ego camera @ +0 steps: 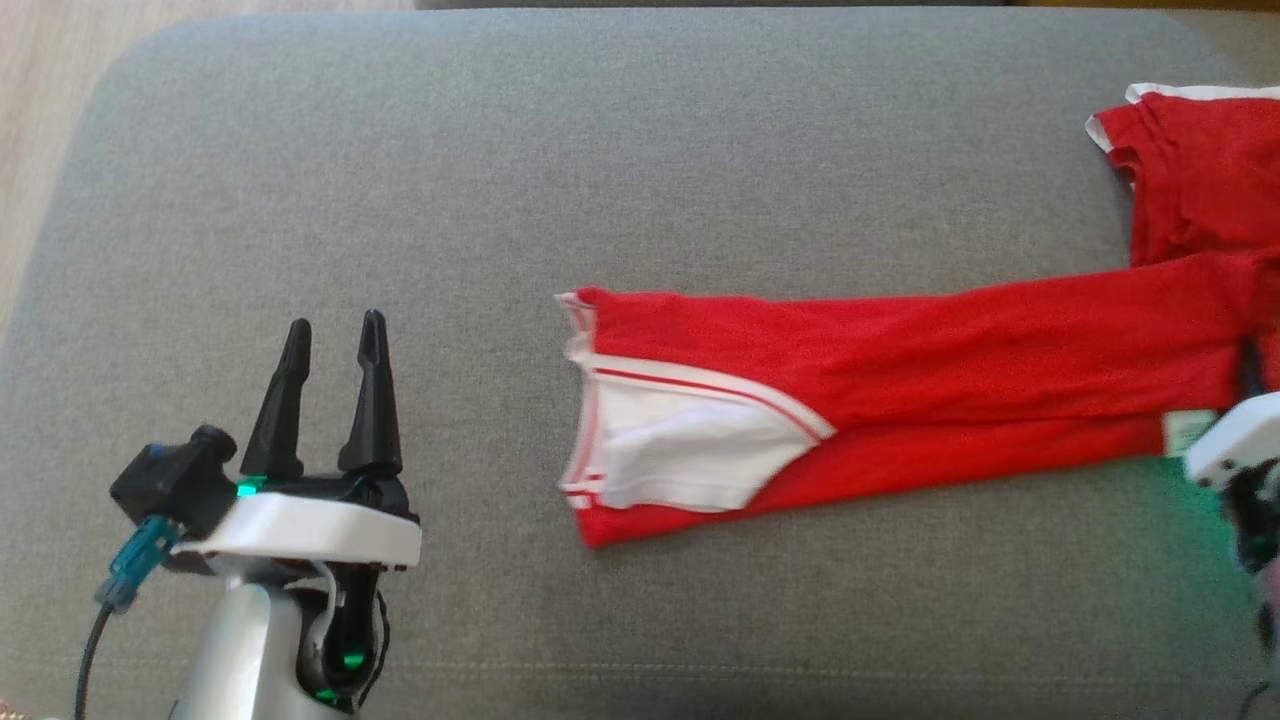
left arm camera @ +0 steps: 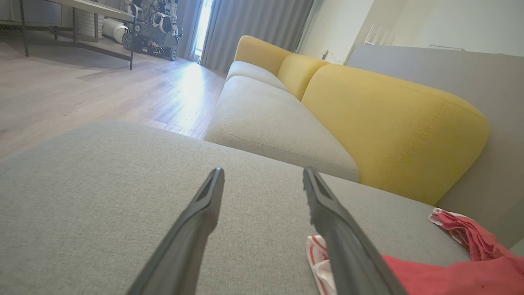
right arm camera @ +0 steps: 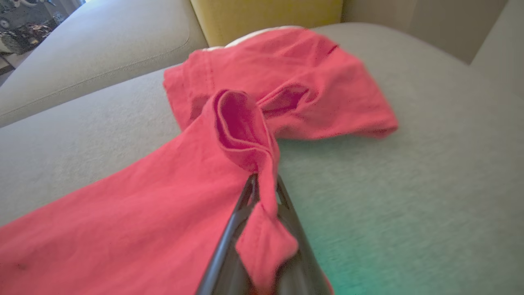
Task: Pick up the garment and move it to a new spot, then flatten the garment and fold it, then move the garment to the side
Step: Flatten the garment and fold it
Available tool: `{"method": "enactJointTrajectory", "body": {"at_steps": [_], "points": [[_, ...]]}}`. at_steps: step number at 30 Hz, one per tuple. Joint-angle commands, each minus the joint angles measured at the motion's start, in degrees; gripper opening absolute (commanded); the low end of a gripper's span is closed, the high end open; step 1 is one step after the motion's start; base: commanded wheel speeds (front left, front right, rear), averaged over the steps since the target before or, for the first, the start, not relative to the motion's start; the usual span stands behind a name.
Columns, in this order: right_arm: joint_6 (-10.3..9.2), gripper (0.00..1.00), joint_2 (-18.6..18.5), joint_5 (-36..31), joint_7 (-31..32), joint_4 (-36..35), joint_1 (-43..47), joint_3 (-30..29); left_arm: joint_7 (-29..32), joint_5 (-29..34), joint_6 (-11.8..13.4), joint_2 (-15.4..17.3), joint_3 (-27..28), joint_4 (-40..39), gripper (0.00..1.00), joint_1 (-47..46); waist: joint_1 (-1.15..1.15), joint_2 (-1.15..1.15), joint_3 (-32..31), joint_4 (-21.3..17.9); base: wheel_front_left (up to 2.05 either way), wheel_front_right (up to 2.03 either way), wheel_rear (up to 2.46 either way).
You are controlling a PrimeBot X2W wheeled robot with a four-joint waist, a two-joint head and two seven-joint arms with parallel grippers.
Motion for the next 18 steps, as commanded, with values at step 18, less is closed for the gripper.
{"method": "enactJointTrajectory", "body": {"at_steps": [18], "points": [[0.11, 0.00, 6.98, -7.68, -2.28, -7.39, -4.56, -0.72, -0.51, -0.42, 0.38, 0.36, 2.12, -1.69, 1.00, 1.77, 0.00, 0.00, -5.61, -2.45, 0.00, 0.00, 0.00]]}}
